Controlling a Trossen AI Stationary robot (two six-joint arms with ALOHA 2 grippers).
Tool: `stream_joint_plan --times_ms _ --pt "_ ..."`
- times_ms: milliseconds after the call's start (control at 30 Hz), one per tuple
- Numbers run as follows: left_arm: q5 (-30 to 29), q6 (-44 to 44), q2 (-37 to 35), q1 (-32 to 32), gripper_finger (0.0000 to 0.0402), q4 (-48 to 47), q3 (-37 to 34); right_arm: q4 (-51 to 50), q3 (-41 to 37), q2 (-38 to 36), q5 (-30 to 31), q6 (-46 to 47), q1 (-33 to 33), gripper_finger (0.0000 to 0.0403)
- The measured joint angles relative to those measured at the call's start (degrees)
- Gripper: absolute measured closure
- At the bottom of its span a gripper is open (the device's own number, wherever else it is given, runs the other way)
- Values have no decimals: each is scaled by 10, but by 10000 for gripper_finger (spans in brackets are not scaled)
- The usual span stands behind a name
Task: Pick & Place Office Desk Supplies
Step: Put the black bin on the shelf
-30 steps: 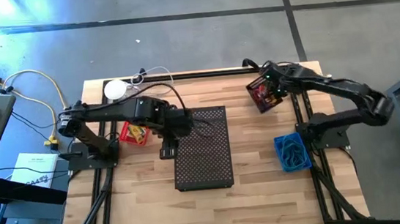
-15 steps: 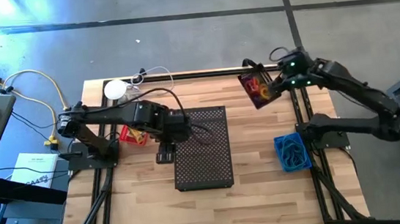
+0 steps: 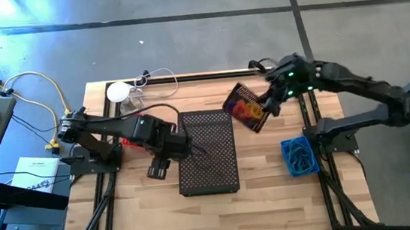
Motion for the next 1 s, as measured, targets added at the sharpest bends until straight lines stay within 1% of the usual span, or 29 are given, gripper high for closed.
stream_joint_plan --times_ms 67,200,333,533,700,867,1000 --pt "1 0 0 -11 218 -2 0 25 0 27 -4 -17 24 400" --pt "2 -1 0 -32 218 -2 0 88 1 86 -34 -63 55 400" --pt "5 -10 0 -49 218 -2 0 101 47 156 -75 -100 67 400" --pt "34 -21 0 -71 218 -4 0 54 172 264 -93 -151 82 400" --pt "36 -34 -1 -93 218 -4 0 -21 265 348 -93 -194 86 400" --pt "36 -35 -2 -108 218 -4 0 -51 322 409 -116 -250 77 399" --pt "36 -37 -2 -117 218 -4 0 -53 342 437 -120 -289 63 399"
